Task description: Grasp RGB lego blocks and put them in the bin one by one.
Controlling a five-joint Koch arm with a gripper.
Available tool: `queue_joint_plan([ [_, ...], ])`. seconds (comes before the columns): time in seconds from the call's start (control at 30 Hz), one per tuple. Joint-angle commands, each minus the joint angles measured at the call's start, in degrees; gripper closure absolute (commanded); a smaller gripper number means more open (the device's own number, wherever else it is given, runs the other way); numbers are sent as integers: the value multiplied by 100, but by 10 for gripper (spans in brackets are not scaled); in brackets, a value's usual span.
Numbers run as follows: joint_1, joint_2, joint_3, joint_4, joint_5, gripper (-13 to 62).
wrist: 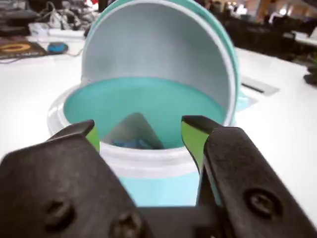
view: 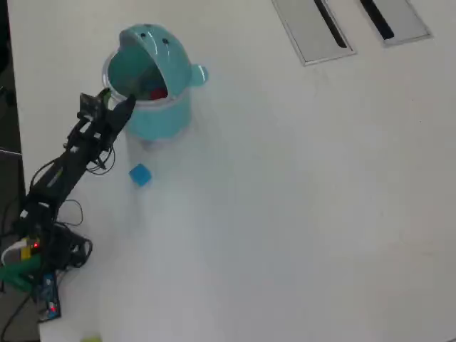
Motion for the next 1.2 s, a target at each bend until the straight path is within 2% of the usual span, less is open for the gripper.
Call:
queue_joint_plan([
  [0.0, 229, 562, -53, -70, -167, 200],
  [0.3, 1327, 1661, 1081, -738, -211, 199],
  [0.53, 2364, 2092, 1327, -738, 246, 194],
  [0.9, 3094, 2514, 1415, -870, 765, 162],
  [1.17, 3516, 2988, 2180, -914, 782, 148],
])
